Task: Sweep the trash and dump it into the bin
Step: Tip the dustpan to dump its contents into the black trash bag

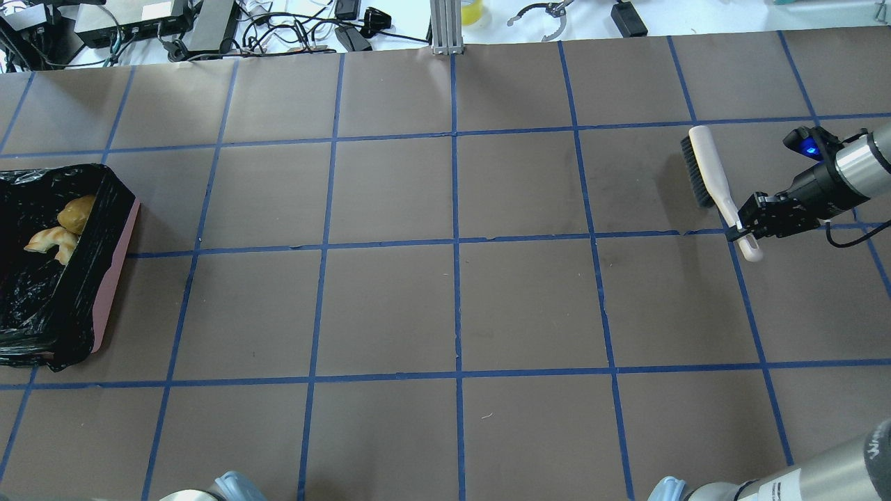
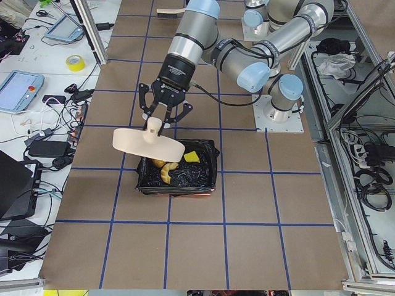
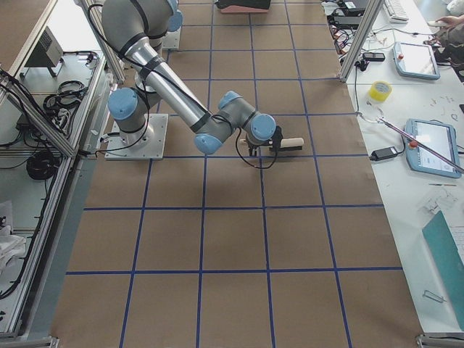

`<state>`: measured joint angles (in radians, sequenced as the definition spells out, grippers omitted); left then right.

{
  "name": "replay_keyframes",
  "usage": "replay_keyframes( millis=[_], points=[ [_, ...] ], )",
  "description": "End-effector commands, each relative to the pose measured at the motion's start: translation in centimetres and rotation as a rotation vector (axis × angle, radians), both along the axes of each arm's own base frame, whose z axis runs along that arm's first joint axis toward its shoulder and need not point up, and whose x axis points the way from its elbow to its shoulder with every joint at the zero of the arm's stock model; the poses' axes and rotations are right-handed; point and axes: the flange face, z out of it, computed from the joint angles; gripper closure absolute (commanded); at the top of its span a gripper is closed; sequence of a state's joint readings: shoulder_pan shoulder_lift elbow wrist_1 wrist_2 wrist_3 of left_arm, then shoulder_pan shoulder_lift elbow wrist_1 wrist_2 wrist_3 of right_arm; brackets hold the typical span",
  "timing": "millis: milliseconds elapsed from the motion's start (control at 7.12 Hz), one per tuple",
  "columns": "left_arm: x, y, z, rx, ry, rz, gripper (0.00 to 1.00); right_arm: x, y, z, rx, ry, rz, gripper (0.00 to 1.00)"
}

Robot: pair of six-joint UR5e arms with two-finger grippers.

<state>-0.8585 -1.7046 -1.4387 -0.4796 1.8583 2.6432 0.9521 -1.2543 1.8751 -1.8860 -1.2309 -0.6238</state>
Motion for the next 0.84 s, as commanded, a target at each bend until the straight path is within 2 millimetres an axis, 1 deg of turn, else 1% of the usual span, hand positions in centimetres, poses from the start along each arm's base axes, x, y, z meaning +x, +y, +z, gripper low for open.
replay_keyframes(
  millis=[0,140,281,421,561,702],
  points=[
    [-10.2,-4.6,-1.8,-0.082,-0.045,-0.311,1.0,-0.1,0.1,-0.1,0.011,0.005,-0.008,1.0],
    [-15.5,-6.6,-3.9,-0.091,-0.005,-0.463,1.0,-0.1,0.1,-0.2,0.014,0.007,-0.01,1.0],
    [-19.4,-8.3,-7.1,-0.066,0.084,-0.553,1.0,-0.2,0.1,-0.6,0.021,0.004,-0.011,1.0],
    [-21.2,-9.1,-11.0,-0.076,0.228,-0.529,1.0,-0.2,0.0,-1.2,0.028,-0.001,-0.006,1.0],
    [-21.7,-9.6,-13.8,-0.111,0.391,-0.479,1.0,-0.2,0.0,-1.2,0.026,-0.001,-0.002,0.99],
    [-22.2,-10.7,-16.5,-0.108,0.59,-0.432,1.0,-0.2,0.0,-1.2,0.025,-0.001,-0.001,0.71]
  ],
)
